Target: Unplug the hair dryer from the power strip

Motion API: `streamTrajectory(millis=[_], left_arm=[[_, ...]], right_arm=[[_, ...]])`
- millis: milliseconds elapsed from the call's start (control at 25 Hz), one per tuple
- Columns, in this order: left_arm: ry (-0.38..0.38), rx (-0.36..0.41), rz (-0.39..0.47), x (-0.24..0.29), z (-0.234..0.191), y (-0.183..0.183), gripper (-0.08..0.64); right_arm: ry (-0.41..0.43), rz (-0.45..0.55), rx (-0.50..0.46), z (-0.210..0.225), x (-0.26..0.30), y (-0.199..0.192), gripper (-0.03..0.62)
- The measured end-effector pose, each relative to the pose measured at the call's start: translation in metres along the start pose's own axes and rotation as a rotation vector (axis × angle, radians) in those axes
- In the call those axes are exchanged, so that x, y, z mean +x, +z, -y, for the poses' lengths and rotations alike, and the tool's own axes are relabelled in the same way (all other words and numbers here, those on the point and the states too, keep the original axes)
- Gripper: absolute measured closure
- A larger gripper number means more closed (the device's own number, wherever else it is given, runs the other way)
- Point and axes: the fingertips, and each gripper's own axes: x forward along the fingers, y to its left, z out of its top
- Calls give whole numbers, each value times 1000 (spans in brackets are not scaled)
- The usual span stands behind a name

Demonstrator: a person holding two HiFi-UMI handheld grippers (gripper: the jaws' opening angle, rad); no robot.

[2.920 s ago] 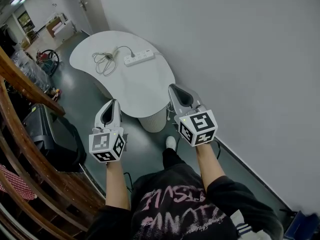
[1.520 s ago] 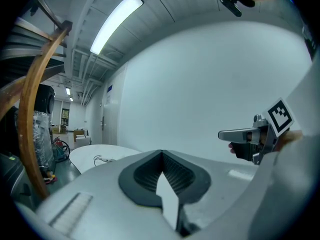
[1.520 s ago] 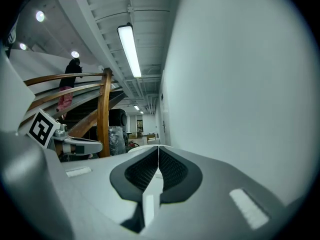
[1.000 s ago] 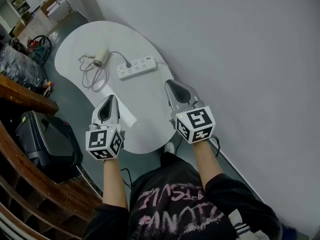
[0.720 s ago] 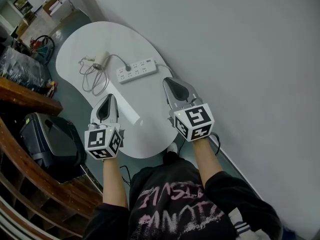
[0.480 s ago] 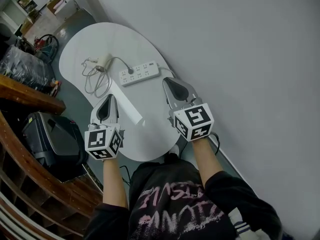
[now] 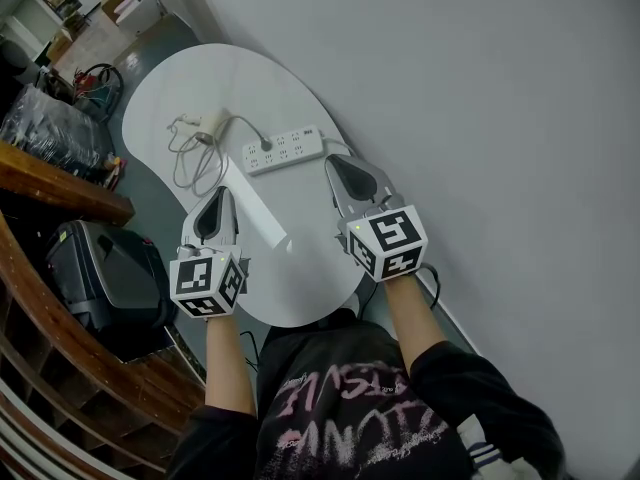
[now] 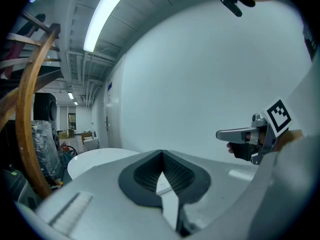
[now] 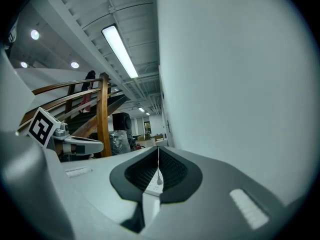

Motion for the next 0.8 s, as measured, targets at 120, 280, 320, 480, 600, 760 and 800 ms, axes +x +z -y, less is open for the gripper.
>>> streamTrajectory(millis=[120,280,320,480,600,760,800], left_arm=[[-8,0,6,6,-2,0,560],[-22,-6,12,11,-4,1,560],[-27,-8,12,12,-4,0,560],[-47,-10,5,20,-7,-4,560],[-55,-19,1,24,-12,-5,560],[-62,-35,-5,32,-20,-11,560],[-65,-40,-8,34,-22,-13,560]], right_arm=[[-5,-1,-6,1,4,-1,580],[-11,-13,-20,1,5,-1,578],[-14,-15,-21,1,6,-1,578],[-26,-26,-23,3,13,-5,577],[-29,-40,-26,0,19,-7,575],[-30,-61,-28,-2,28,-14,573],[-32,-66,-28,-3,31,-16,572]])
